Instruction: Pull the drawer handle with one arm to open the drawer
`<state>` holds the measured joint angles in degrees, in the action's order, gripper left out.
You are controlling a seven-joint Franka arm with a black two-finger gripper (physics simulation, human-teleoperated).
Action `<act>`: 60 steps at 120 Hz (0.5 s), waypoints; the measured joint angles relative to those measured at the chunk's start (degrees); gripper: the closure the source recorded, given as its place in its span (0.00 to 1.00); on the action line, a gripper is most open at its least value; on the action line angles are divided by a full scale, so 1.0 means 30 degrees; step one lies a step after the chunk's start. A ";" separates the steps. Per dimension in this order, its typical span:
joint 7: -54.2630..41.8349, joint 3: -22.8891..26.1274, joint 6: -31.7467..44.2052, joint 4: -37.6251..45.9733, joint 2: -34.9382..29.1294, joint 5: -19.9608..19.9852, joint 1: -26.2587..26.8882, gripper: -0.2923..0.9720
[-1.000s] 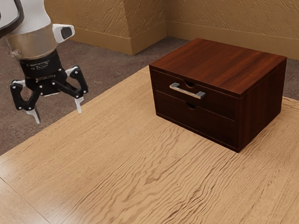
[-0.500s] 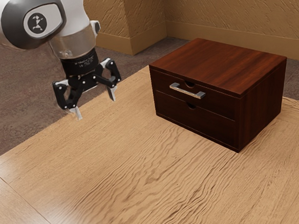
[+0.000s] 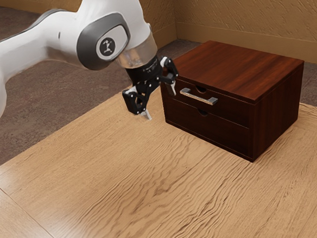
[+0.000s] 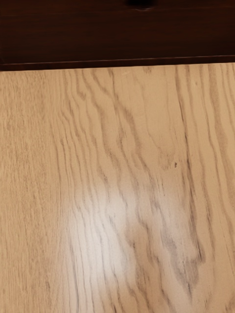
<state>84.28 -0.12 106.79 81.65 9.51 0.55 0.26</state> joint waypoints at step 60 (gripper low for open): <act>0.1256 0.0512 0.2188 -0.2513 0.3410 0.0035 -0.0426 0.23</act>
<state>88.05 1.42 113.36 74.11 19.74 0.66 -1.02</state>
